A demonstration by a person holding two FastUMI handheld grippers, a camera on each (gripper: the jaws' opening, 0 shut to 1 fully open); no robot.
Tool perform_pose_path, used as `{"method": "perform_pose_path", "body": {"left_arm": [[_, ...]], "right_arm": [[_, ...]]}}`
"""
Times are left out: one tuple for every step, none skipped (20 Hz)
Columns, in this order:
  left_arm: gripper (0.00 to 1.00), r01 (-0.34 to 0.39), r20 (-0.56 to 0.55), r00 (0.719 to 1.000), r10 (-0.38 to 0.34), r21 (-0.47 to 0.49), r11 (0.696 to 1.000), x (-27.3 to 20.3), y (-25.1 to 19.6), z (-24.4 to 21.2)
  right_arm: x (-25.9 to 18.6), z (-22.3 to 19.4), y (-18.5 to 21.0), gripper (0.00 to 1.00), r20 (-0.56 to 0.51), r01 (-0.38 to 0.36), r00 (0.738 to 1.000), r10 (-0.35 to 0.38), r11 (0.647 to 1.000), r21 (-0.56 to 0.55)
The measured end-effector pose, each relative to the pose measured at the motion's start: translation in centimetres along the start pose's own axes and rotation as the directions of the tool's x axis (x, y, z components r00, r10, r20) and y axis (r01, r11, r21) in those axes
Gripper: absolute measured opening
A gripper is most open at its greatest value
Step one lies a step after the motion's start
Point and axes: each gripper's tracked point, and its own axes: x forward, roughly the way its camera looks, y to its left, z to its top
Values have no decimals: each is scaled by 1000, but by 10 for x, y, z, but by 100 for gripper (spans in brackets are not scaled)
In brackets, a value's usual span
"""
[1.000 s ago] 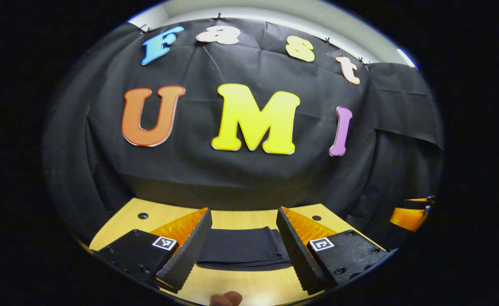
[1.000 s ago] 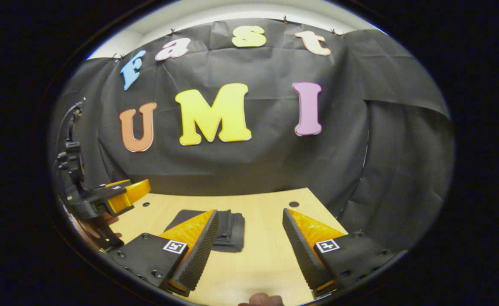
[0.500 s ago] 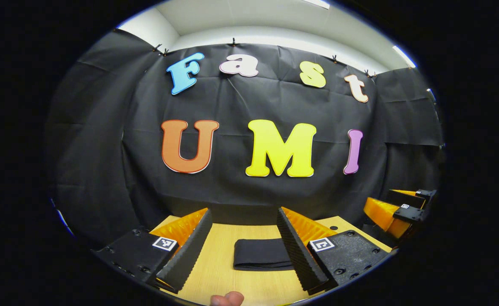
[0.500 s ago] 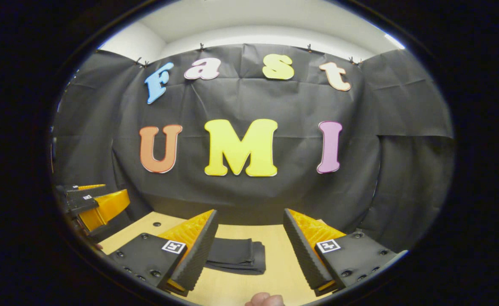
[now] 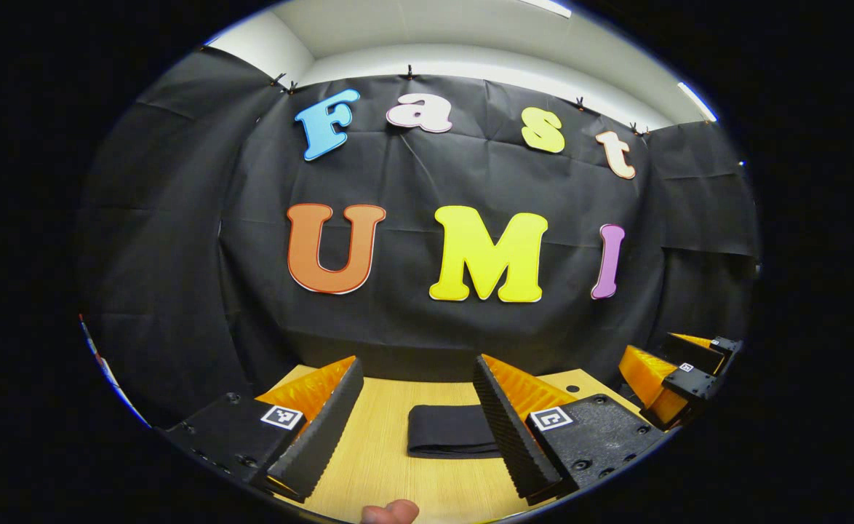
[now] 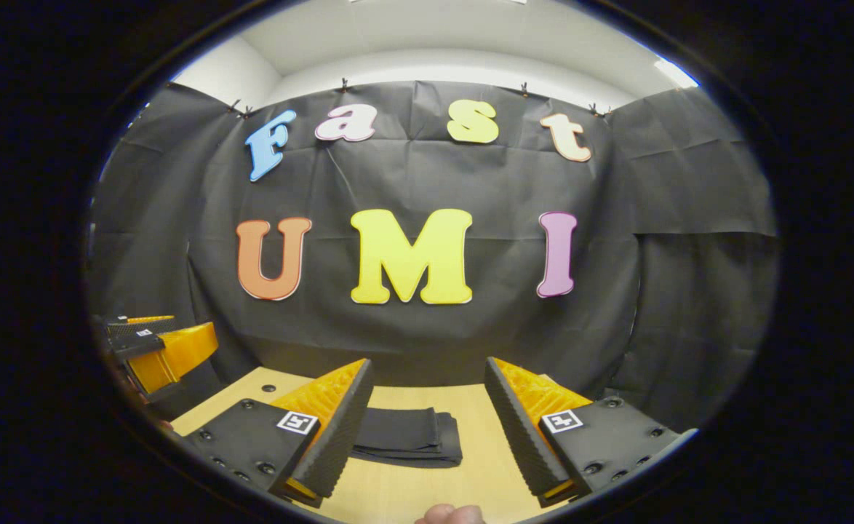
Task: Grasp the waist and the cuffs of the jeans and fold them to make the two legs overlap; first hold the waist and fold one-third of the jeans toward the cuffs, then hold the cuffs and fold the remaining one-third in the same direction to finish folding.
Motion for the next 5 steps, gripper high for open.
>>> {"method": "perform_pose_path", "body": {"left_arm": [[98,-5,7,1000,5,4,1000,0,2,3],[98,-9,12,1000,9,6,1000,0,4,4],[98,-11,16,1000,11,5,1000,0,5,5],[98,-16,18,1000,15,7,1000,-1,6,5],[87,-18,18,1000,18,8,1000,-1,7,5]], "right_arm": [[1,1,2,95,3,-1,1000,1,1000,4],[0,2,3,95,8,-3,1000,3,1000,8],[2,3,3,95,17,-2,1000,1,1000,10],[3,4,3,93,22,1,1000,-1,1000,9],[3,4,3,93,25,-1,1000,0,1000,9]]}}
